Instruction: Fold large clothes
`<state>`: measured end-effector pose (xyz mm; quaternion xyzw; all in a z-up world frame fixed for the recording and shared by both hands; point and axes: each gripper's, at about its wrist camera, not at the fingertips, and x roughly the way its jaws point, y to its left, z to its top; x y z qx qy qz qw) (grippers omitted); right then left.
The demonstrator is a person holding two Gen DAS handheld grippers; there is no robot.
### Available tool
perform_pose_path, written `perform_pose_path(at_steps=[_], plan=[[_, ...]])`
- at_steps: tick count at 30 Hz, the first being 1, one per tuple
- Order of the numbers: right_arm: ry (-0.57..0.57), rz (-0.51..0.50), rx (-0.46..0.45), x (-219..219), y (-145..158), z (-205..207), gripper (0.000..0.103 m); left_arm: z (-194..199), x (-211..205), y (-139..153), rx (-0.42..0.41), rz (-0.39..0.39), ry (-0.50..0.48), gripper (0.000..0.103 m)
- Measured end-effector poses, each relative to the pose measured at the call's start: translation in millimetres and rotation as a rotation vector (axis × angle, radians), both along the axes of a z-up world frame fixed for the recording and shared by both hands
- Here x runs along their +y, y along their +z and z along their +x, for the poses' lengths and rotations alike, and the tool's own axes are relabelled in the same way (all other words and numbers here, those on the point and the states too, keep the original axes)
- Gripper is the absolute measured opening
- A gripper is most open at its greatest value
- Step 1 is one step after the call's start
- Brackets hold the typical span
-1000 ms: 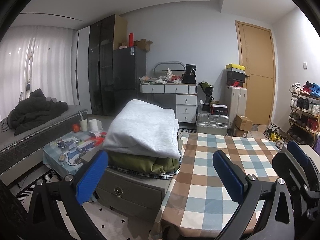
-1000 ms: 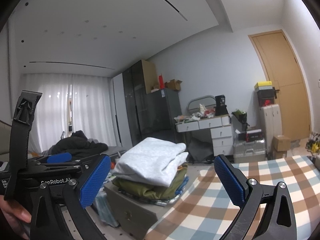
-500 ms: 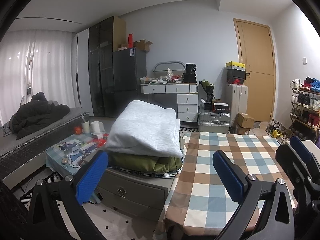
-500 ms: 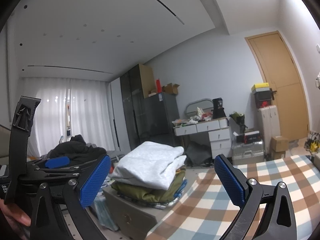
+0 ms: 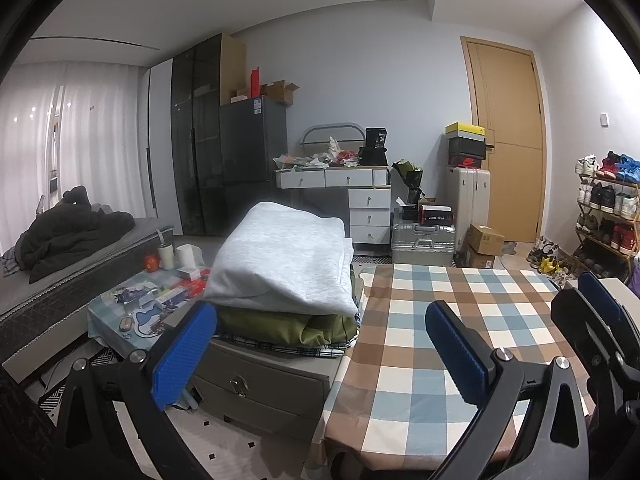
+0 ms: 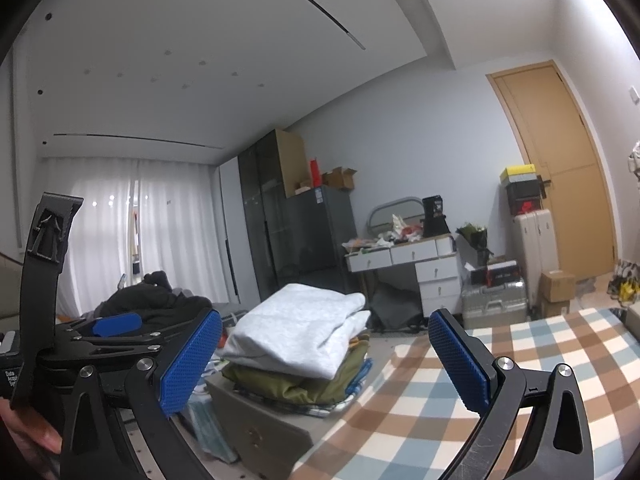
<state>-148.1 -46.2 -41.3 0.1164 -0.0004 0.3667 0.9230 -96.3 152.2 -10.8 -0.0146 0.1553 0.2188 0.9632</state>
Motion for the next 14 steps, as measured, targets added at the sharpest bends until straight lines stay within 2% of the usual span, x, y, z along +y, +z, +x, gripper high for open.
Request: perform_pose_path(at_steps=[14], plan=[[-0.007, 0.014, 0.018, -5.3, -1.2, 2.2, 0.103, 1.7, -8.0, 2.1, 0.002, 0.024, -0.01, 0.102]])
